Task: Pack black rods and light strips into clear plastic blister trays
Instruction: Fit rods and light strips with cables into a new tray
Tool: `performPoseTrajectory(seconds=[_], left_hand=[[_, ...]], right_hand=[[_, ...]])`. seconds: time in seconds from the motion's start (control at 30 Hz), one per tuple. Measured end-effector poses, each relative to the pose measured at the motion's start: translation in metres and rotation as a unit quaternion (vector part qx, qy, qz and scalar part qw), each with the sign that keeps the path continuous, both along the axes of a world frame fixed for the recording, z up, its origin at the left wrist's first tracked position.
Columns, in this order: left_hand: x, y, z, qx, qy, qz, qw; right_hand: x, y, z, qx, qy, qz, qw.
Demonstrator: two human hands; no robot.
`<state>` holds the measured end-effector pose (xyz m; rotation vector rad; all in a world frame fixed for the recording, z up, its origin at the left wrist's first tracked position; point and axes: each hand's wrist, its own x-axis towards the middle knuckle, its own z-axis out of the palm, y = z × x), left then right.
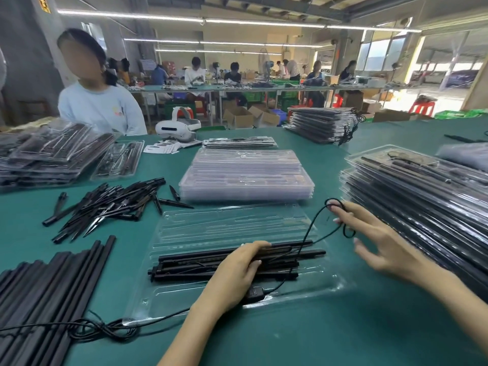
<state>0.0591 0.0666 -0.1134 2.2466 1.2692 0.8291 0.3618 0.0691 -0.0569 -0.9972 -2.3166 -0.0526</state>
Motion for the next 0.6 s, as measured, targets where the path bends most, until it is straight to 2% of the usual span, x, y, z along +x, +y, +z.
performPoseTrajectory(seconds=[0.03,0.1,0.23,0.37,0.5,0.6], left_hand=[[0.0,0.0,0.0,-0.002,0.005,0.0,1.0],[0.001,0.0,0.0,-0.004,0.02,-0.006,1.0],[0.001,0.0,0.002,-0.01,0.043,-0.002,0.999],[0.002,-0.002,0.003,-0.013,0.082,0.007,0.997],[0.003,-0.007,0.005,0.004,0.099,-0.004,0.995],[0.004,-0.007,0.005,0.013,0.131,-0.021,0.991]], right_hand=[[-0.002,0.0,0.0,-0.03,0.025,0.019,0.999],[-0.006,0.001,-0.001,-0.02,0.037,0.022,0.999],[-0.008,0.007,0.0,0.088,0.044,0.01,0.995],[-0.003,0.015,-0.003,0.182,-0.052,-0.042,0.981],[0.006,0.019,-0.006,0.21,-0.123,-0.059,0.968],[0.012,0.019,-0.009,0.183,-0.162,-0.061,0.968]])
